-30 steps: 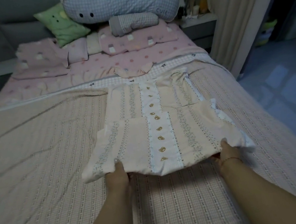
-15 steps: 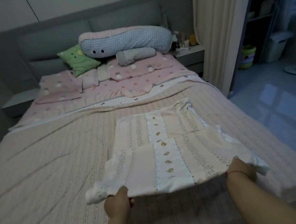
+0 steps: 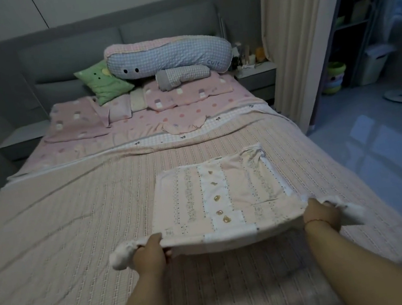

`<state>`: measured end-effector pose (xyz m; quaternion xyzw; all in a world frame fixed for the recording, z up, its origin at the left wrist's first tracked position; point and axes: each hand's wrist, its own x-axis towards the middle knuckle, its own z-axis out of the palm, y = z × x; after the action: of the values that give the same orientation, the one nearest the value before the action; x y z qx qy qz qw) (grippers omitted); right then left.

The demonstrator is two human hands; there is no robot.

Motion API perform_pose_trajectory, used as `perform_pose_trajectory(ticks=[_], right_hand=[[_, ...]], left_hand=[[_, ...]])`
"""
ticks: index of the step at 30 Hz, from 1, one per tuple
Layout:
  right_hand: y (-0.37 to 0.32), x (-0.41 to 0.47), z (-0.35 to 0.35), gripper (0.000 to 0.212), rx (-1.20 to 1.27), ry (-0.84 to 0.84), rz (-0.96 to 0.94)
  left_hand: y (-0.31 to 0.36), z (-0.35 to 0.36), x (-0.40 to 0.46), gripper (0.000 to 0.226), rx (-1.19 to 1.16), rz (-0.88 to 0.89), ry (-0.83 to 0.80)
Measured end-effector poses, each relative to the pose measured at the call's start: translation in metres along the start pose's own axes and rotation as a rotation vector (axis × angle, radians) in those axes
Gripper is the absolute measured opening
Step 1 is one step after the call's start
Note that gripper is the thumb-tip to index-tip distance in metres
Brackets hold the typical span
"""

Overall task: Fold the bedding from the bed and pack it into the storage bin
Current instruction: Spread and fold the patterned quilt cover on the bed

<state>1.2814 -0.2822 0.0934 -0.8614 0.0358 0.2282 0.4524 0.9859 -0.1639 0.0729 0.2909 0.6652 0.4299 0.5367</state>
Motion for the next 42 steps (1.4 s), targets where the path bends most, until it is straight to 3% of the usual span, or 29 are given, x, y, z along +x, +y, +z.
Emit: perform_pose_trajectory(ticks=[9,17,23,29,32,35,38,40,42], right_hand=[[-0.091,0.096,0.088,0.051,-0.122,-0.041,-0.101],[-0.132,0.186,0.172,0.051,-0.291,-0.123,-0.107],[-0.184,0.229,0.222,0.057,-0.375,-0.149,-0.165],[-0.200,0.252,0.260,0.037,-0.141,-0.459,-0.419],[-0.138,0.251,0.274,0.035,-0.180,-0.436,-0.482],[-0.071,0.243,0.287,0.048,-0.594,-0.468,-0.533],[-0.034,0.234,0.295,0.057,-0.996,-0.498,-0.732],[-0.021,0.237,0.294,0.073,-1.167,-0.498,-0.797],[-0.012,0.252,0.282,0.076,-1.258,-0.431,-0.719]], left_hand=[[0.062,0.107,0.105,0.020,0.040,-0.001,-0.003],[0.070,0.185,0.190,0.015,-0.018,-0.129,-0.024],[0.095,0.230,0.251,0.021,0.025,-0.122,-0.041],[0.103,0.262,0.301,0.032,-0.015,-0.035,-0.240],[0.049,0.253,0.299,0.042,0.326,0.083,-0.306],[-0.008,0.248,0.279,0.046,0.823,0.299,-0.458],[-0.058,0.249,0.259,0.058,1.334,0.523,-0.607],[-0.083,0.243,0.252,0.063,1.574,0.503,-0.655],[-0.098,0.231,0.247,0.074,1.662,0.429,-0.673]])
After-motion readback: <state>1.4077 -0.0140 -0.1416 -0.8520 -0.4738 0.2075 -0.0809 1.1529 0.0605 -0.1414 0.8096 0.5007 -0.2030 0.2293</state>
